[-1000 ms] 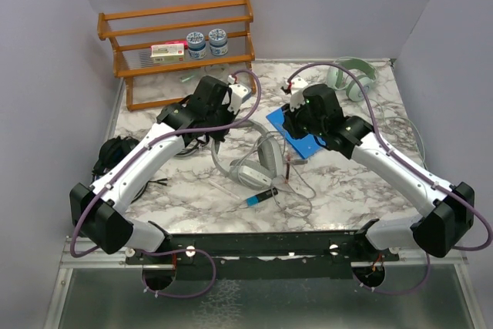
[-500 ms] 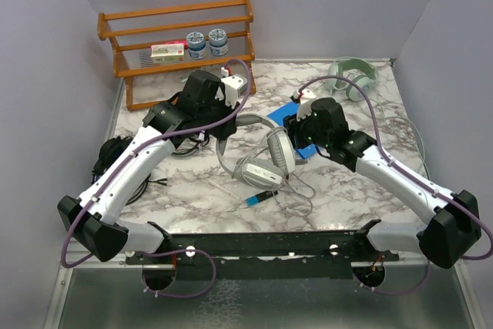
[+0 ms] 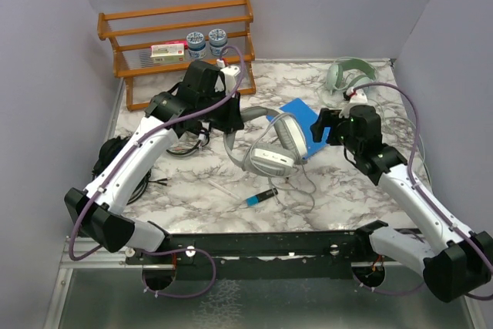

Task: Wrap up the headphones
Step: Wrap the headphones cable around the headphones.

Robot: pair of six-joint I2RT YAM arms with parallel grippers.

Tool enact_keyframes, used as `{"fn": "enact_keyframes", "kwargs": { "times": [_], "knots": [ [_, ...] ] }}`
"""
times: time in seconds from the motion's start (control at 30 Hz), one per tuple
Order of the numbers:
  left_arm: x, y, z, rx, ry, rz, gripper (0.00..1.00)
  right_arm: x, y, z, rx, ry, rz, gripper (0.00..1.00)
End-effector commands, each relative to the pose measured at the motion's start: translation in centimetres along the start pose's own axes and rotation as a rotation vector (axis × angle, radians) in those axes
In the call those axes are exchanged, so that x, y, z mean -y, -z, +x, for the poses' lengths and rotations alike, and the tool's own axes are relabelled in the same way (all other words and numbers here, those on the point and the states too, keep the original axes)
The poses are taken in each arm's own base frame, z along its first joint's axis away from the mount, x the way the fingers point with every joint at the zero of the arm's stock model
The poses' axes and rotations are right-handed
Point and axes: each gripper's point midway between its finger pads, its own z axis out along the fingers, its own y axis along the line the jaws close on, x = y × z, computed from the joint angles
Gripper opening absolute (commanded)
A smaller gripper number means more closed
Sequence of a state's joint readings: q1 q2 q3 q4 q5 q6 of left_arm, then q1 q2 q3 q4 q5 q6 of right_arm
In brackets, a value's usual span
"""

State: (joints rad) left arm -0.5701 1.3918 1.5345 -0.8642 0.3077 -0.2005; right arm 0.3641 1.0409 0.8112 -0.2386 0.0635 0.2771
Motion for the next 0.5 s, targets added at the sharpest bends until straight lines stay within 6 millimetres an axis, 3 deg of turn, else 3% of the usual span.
{"fn": "enact_keyframes", "kwargs": {
  "times": [0.0,0.07,0.23,0.33,0.47],
  "knots": [
    [1.4,0.9,-3.0,0.060,0.125,0.087,0.00,2.1,1.3,0.2,0.015,-0.041,0.118,0.87],
    [1.1,1.0,-3.8,0.071,0.157,0.085,0.00,1.6,1.9,0.8,0.009,-0.030,0.074,0.87],
    [-0.1,1.8,-5.9,0.121,0.241,0.064,0.00,-2.6,4.8,0.7,0.159,-0.018,-0.219,1.00],
    [-0.2,2.4,-6.8,0.143,0.265,0.072,0.00,-3.7,5.2,0.9,0.173,-0.004,-0.296,1.00],
    [0.4,3.0,-7.5,0.155,0.260,0.102,0.00,-7.0,5.9,0.8,0.226,0.069,-0.506,0.94]
  ]
}}
